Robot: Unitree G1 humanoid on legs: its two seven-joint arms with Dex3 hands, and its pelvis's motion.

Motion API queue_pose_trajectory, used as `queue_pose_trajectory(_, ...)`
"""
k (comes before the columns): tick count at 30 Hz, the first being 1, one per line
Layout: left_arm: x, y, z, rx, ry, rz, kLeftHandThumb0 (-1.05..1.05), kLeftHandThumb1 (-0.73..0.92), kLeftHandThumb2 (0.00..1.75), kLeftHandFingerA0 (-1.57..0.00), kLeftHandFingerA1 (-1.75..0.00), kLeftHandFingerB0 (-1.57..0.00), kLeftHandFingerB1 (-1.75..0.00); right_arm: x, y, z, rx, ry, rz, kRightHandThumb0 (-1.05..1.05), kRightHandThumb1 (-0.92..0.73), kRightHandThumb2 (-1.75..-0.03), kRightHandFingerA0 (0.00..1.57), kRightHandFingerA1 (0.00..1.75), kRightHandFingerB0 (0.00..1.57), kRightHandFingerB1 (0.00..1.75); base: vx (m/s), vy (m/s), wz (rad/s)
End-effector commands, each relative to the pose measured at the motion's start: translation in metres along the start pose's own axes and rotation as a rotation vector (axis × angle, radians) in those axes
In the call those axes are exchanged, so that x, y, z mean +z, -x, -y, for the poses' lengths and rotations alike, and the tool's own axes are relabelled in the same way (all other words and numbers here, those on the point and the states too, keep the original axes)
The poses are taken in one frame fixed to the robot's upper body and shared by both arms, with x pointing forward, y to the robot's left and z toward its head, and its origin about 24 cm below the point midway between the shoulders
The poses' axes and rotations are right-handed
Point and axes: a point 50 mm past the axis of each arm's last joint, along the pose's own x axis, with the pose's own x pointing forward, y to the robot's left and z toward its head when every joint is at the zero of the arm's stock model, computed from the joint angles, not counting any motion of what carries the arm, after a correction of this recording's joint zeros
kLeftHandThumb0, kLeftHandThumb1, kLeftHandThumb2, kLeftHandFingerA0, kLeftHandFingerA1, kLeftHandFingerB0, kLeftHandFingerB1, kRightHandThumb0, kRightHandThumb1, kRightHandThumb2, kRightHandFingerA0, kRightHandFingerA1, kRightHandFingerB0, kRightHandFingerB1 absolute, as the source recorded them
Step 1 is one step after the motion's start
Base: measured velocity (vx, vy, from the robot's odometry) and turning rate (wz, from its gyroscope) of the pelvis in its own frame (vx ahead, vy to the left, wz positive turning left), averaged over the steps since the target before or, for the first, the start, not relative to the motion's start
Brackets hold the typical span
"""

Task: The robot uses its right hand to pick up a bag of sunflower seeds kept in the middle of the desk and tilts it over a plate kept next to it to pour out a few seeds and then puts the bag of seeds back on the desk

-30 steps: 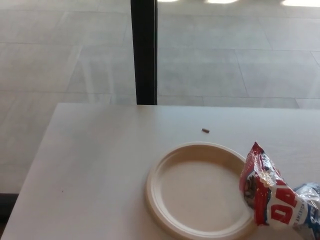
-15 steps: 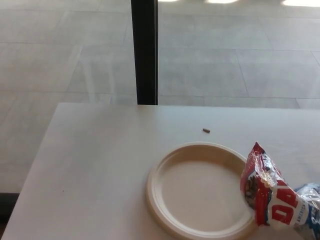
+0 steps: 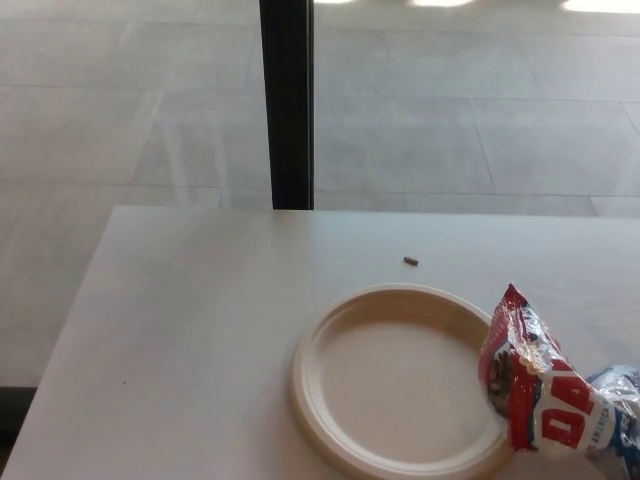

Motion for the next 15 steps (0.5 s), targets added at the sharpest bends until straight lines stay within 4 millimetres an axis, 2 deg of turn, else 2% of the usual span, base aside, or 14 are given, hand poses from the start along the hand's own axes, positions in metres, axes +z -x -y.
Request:
queue_pose_trajectory(1, 0.009, 0.002, -0.007, 0.008, -0.034, 0.036, -0.66, 0.67, 0.61, -0.44, -0.58, -0.45, -0.41, -0.002, -0.007, -0.012, 0.019, 0.063, -0.010, -0.92, -0.55, -0.97, 0.00, 0.10, 0.00, 0.15, 0.00, 0.000, 0.00)
queue_pose_trajectory(5, 0.008, 0.001, -0.007, 0.015, -0.009, 0.035, -0.65, 0.64, 0.60, -0.46, -0.59, -0.44, -0.41, -0.007, -0.012, -0.023, 0.033, 0.046, -0.029, -0.97, -0.57, -0.95, 0.00, 0.00, 0.00, 0.09, 0.00, 0.000, 0.00)
queue_pose_trajectory(6, 0.008, 0.001, -0.006, 0.015, -0.008, 0.033, -0.65, 0.65, 0.60, -0.46, -0.59, -0.45, -0.41, -0.009, -0.012, -0.023, 0.029, 0.045, -0.035, -0.91, -0.53, -0.96, 0.00, 0.07, 0.00, 0.15, 0.00, 0.000, 0.00)
queue_pose_trajectory(8, 0.007, 0.001, -0.006, 0.027, -0.004, 0.032, -0.65, 0.64, 0.59, -0.49, -0.59, -0.47, -0.40, -0.011, -0.014, -0.024, 0.022, 0.043, -0.045, -0.93, -0.54, -0.96, 0.00, 0.06, 0.00, 0.15, 0.00, 0.000, 0.00)
queue_pose_trajectory(9, 0.008, 0.002, -0.006, 0.008, -0.020, 0.037, -0.67, 0.68, 0.61, -0.43, -0.58, -0.42, -0.39, -0.012, -0.017, -0.025, 0.017, 0.035, -0.055, -0.99, -0.59, -0.96, 0.00, 0.00, 0.00, 0.09, 0.00, 0.000, 0.00)
queue_pose_trajectory(13, 0.008, 0.001, -0.006, 0.013, -0.014, 0.030, -0.65, 0.65, 0.60, -0.45, -0.58, -0.45, -0.40, -0.013, -0.025, -0.026, -0.007, 0.024, -0.045, -1.00, -0.60, -0.94, 0.00, 0.00, 0.00, 0.08, 0.00, 0.000, 0.00)
queue_pose_trajectory(14, 0.008, 0.001, -0.006, 0.016, -0.010, 0.027, -0.64, 0.65, 0.60, -0.45, -0.58, -0.45, -0.40, -0.013, -0.026, -0.026, -0.012, 0.033, -0.043, -0.92, -0.55, -0.95, 0.00, 0.08, 0.00, 0.14, 0.00, 0.000, 0.00)
queue_pose_trajectory(15, 0.007, 0.001, -0.006, 0.015, -0.010, 0.028, -0.64, 0.65, 0.60, -0.45, -0.59, -0.44, -0.40, -0.013, -0.027, -0.025, -0.017, 0.042, -0.040, -0.88, -0.51, -0.83, 0.00, 0.03, 0.00, 0.10, 0.00, 0.000, 0.00)
